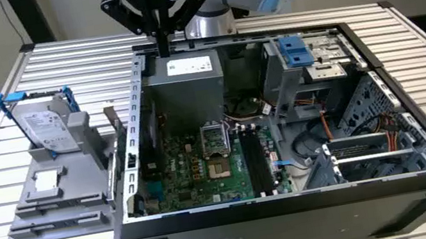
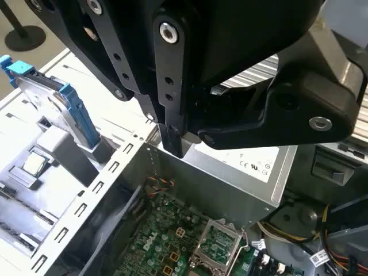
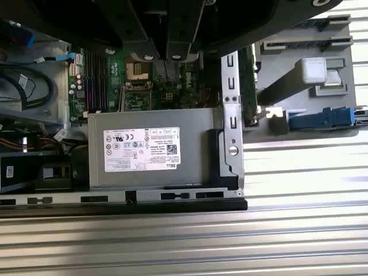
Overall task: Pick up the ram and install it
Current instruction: 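Reach for the ram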
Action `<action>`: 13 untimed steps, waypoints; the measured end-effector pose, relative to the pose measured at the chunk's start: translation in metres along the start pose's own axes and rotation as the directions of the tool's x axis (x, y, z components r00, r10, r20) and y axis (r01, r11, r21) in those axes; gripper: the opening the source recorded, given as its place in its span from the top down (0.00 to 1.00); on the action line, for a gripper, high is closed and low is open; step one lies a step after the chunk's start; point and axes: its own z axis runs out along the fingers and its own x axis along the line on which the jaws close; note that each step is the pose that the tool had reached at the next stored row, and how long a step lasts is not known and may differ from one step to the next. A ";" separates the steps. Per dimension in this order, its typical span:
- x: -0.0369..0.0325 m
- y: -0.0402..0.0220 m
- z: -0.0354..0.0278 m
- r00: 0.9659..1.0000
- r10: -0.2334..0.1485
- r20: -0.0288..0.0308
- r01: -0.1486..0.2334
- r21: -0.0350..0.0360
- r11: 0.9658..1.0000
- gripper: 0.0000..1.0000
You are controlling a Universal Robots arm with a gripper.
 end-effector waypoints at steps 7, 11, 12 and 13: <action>0.0000 0.0000 0.0000 1.000 0.000 0.000 0.000 0.000 1.000 1.00; 0.0001 0.0000 0.0000 1.000 0.000 0.000 0.000 0.000 1.000 1.00; 0.0001 0.0000 0.0000 1.000 0.000 0.000 0.000 0.000 1.000 1.00; 0.0006 0.0000 0.0000 1.000 0.000 0.000 0.000 0.000 1.000 1.00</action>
